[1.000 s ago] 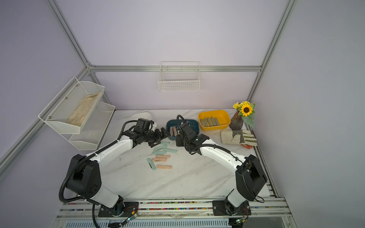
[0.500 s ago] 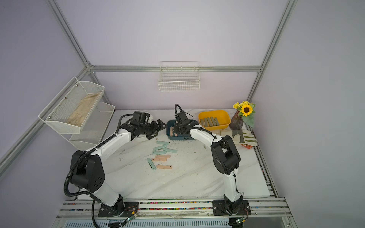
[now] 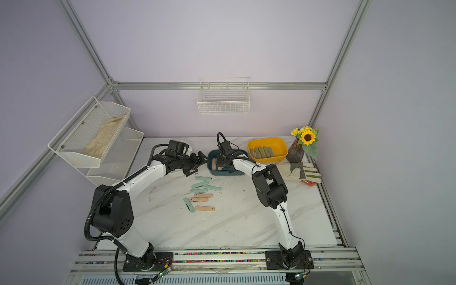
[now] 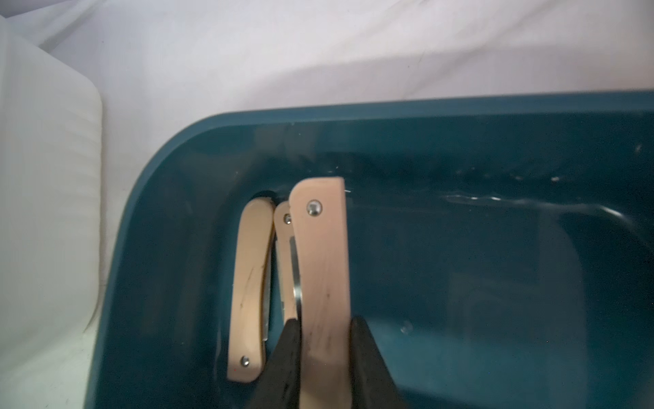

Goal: Place the fruit knives into the storage box by color
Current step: Place the fruit knife in the storage box.

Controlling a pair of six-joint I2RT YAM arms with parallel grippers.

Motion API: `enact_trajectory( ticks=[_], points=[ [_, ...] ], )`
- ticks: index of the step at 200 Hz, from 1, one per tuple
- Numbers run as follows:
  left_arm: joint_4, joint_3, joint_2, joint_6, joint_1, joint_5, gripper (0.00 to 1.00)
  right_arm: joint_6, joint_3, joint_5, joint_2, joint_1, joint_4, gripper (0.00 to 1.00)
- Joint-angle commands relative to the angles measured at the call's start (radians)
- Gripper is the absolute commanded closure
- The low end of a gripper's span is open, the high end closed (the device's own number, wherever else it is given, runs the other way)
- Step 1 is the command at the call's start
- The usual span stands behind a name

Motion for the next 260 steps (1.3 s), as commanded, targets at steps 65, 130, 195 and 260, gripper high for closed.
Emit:
enact_trajectory(
  ticks=[65, 130, 195, 260],
  points=[
    [0.003, 0.107, 0.002, 0.02, 0.005, 0.015, 0.0, -0.012, 0.088, -0.014, 0.08, -0.02, -0.004, 0.76],
    [0.003, 0.105, -0.007, 0.017, 0.005, 0.014, 0.0, -0.01, 0.099, -0.021, 0.105, -0.02, -0.009, 0.7],
    [0.001, 0.093, -0.024, 0.014, 0.005, 0.011, 0.0, -0.008, 0.079, -0.03, 0.046, -0.022, -0.011, 0.57],
    [-0.005, 0.044, -0.086, 0.003, 0.001, 0.003, 0.0, -0.034, 0.048, -0.041, -0.117, -0.022, -0.037, 0.5]
  ],
)
